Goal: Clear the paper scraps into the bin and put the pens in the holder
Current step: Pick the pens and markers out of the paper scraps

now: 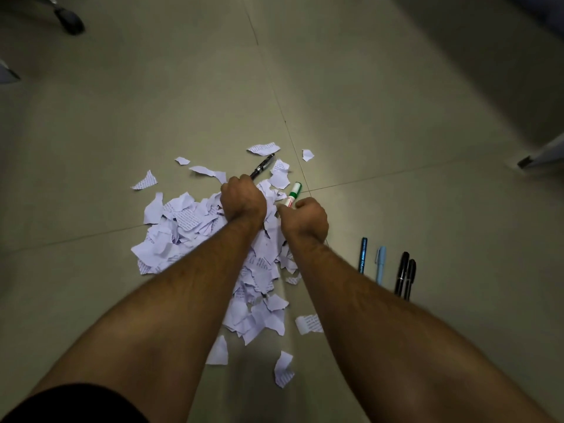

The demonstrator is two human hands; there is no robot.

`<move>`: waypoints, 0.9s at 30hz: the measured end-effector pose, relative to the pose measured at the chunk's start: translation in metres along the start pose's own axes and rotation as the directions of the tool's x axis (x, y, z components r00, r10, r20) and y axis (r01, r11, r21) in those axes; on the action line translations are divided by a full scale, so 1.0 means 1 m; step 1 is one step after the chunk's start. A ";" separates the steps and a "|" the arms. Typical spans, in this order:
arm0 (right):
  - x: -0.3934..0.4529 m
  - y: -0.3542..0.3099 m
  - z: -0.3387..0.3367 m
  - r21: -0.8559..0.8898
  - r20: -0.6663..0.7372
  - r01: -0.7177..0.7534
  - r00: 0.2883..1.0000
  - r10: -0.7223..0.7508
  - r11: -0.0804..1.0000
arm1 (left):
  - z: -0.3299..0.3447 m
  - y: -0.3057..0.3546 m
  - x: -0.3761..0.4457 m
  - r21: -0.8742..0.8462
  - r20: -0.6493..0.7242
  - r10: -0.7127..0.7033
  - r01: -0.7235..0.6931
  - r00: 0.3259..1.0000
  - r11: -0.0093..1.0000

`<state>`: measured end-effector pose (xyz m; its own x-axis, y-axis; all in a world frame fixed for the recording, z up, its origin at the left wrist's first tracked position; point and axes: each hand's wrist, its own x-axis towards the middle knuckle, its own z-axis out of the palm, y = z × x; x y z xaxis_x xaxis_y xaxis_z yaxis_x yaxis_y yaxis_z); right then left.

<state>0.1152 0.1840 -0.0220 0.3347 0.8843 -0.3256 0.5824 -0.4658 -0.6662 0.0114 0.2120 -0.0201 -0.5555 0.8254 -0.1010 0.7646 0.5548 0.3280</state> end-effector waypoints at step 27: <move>-0.045 0.037 -0.038 0.400 0.029 -0.079 0.997 0.074 0.913 | -0.029 0.004 -0.049 -0.541 0.426 -0.324 0.525 0.845 0.657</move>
<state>0.1504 0.1254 -0.0066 0.3551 0.8482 -0.3930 0.2090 -0.4818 -0.8510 0.0321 0.1701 0.0136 -0.5780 0.5620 -0.5916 0.0344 0.7411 0.6705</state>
